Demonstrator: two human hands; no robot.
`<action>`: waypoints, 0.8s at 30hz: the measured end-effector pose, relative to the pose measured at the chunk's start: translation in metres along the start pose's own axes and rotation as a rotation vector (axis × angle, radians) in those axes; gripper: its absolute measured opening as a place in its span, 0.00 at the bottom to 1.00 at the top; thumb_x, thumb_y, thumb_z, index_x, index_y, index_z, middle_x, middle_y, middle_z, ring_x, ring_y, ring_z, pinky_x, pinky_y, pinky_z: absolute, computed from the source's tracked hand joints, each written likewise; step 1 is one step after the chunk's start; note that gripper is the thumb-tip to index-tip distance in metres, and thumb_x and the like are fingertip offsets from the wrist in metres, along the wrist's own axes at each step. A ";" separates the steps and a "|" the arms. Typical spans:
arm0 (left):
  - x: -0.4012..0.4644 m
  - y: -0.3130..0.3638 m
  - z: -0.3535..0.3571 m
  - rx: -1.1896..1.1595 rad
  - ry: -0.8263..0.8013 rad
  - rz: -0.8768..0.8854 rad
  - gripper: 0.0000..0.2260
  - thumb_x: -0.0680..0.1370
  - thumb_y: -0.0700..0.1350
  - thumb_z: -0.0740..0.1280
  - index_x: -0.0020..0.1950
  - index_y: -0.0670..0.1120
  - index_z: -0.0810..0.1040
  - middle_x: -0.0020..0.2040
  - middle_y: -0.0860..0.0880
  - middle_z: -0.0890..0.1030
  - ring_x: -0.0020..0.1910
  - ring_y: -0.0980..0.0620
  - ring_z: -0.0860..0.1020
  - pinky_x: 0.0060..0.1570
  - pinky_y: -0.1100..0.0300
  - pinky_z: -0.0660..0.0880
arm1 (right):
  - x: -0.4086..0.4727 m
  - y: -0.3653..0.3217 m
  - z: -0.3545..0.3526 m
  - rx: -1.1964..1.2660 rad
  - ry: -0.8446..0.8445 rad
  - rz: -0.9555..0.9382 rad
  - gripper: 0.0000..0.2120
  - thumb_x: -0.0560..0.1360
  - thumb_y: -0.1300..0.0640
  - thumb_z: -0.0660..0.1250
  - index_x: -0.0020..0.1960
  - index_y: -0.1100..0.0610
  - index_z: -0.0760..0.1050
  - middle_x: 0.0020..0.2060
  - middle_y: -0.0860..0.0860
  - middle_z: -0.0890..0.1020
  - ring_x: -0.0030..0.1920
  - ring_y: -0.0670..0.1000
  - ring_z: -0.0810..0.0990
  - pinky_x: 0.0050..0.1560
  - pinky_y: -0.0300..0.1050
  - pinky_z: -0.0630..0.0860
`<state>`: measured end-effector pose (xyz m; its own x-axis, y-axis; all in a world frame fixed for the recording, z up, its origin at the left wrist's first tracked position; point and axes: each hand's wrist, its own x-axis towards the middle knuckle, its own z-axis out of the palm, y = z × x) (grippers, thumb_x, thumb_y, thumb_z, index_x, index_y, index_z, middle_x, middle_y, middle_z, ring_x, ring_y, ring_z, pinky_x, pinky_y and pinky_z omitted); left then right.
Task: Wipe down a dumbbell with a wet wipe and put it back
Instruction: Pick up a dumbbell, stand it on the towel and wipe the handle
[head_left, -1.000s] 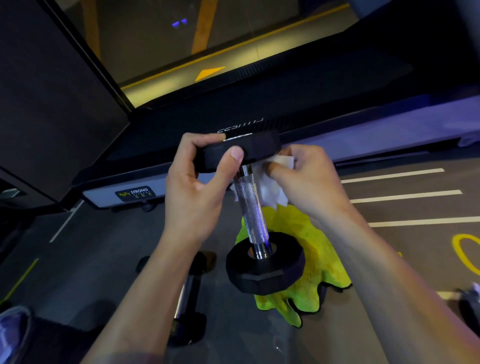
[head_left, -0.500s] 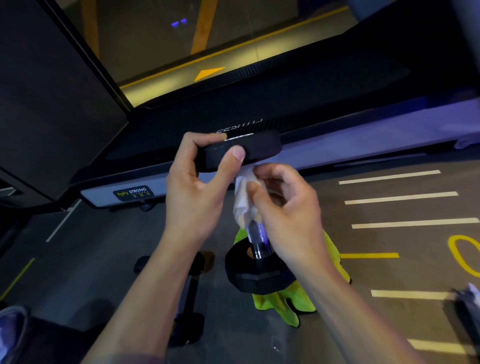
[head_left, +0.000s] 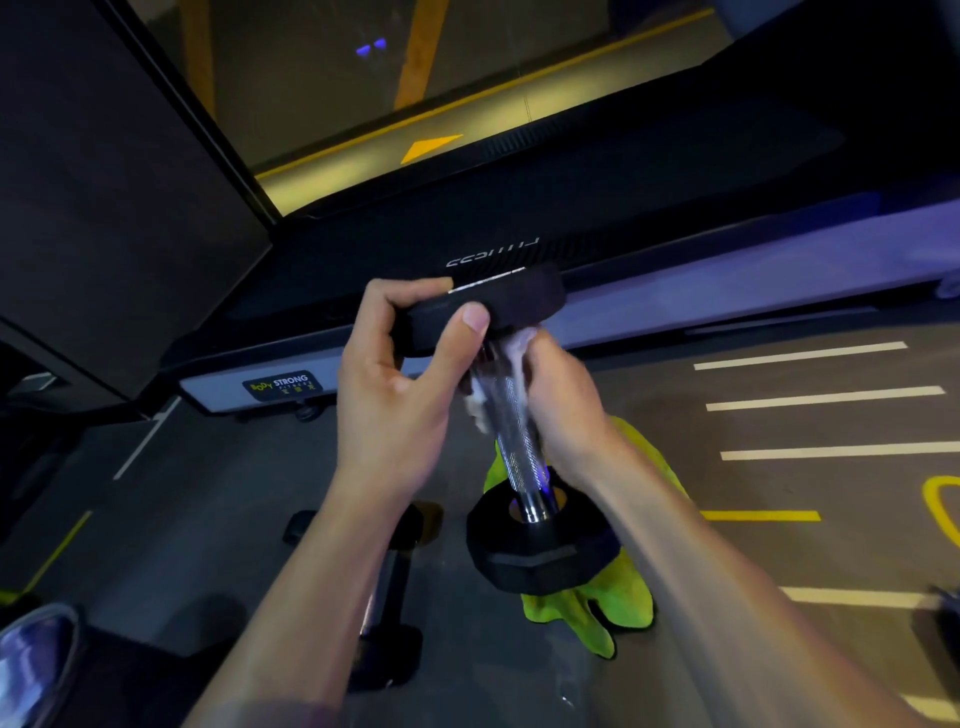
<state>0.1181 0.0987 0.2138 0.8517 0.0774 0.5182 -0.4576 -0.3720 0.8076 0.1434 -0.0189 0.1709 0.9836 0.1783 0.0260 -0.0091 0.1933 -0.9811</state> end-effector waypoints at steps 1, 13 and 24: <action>-0.001 0.000 -0.001 -0.006 0.003 0.009 0.08 0.79 0.48 0.72 0.57 0.49 0.78 0.49 0.62 0.82 0.50 0.61 0.80 0.52 0.67 0.75 | -0.004 0.003 0.008 -0.190 0.060 -0.075 0.16 0.79 0.51 0.56 0.39 0.53 0.77 0.35 0.52 0.83 0.36 0.44 0.79 0.44 0.43 0.71; -0.009 0.005 0.001 -0.003 0.021 0.013 0.09 0.79 0.50 0.73 0.56 0.52 0.78 0.51 0.60 0.82 0.51 0.60 0.80 0.52 0.65 0.75 | -0.003 -0.003 0.011 -0.237 0.184 -0.075 0.19 0.75 0.46 0.58 0.44 0.62 0.74 0.39 0.60 0.83 0.39 0.58 0.79 0.39 0.50 0.69; -0.009 0.007 0.000 0.002 0.014 0.017 0.08 0.79 0.47 0.73 0.56 0.51 0.79 0.51 0.60 0.81 0.51 0.61 0.80 0.52 0.67 0.74 | 0.003 -0.008 0.012 0.073 0.199 0.121 0.20 0.80 0.54 0.55 0.30 0.54 0.68 0.24 0.52 0.74 0.27 0.52 0.69 0.29 0.43 0.64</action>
<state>0.1072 0.0956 0.2148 0.8399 0.0843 0.5361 -0.4716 -0.3755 0.7979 0.1441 -0.0086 0.1815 0.9906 0.0126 -0.1360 -0.1348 0.2529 -0.9581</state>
